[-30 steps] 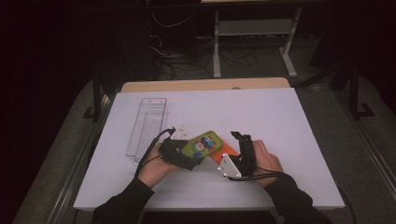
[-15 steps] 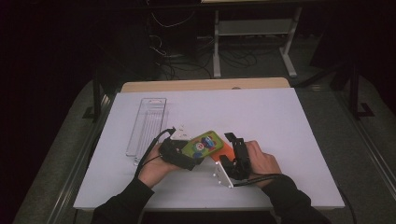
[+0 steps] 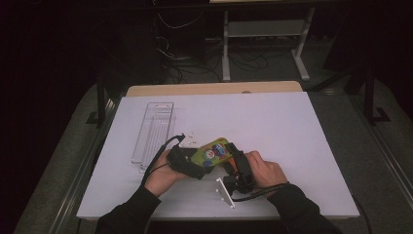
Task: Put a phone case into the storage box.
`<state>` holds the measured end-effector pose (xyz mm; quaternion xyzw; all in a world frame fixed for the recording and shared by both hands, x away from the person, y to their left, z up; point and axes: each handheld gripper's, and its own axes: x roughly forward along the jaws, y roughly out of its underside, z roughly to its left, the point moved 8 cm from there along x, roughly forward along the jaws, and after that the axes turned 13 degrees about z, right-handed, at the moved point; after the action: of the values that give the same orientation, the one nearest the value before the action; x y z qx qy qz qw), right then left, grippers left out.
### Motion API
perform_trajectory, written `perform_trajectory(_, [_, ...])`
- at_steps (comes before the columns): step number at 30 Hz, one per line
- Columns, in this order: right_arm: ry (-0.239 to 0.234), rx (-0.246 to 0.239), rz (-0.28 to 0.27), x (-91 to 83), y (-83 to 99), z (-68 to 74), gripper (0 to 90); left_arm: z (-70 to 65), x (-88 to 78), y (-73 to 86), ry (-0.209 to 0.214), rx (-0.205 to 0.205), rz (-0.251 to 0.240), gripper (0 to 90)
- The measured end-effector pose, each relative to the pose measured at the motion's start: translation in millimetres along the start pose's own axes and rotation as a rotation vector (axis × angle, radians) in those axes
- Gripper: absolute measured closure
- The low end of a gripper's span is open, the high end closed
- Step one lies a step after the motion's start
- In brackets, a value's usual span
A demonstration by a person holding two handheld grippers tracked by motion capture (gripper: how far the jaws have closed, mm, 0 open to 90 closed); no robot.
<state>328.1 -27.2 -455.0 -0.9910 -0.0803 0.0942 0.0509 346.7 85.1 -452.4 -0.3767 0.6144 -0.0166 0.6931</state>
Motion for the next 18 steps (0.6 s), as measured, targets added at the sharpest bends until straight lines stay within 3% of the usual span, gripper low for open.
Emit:
perform_trajectory(6, [0.02, -0.019, -0.007, -1.9, -4.2, 2.6, 19.5, -1.3, 0.2, -0.2, 0.005, 0.012, 0.0, 14.8])
perform_trajectory(9, [0.007, -0.066, 0.011, -1.9, -5.3, 6.2, 24.2, -2.8, 0.4, -1.2, 0.004, 0.023, -0.007, 14.9])
perform_trajectory(13, [0.018, -0.092, 0.01, -2.1, -7.4, 9.8, 30.7, -4.7, 1.2, -1.6, 0.007, 0.029, -0.007, 14.8])
perform_trajectory(18, [0.03, -0.095, 0.006, -2.8, -8.3, 9.9, 40.9, -5.2, 1.0, -1.6, 0.006, 0.038, -0.008, 14.8])
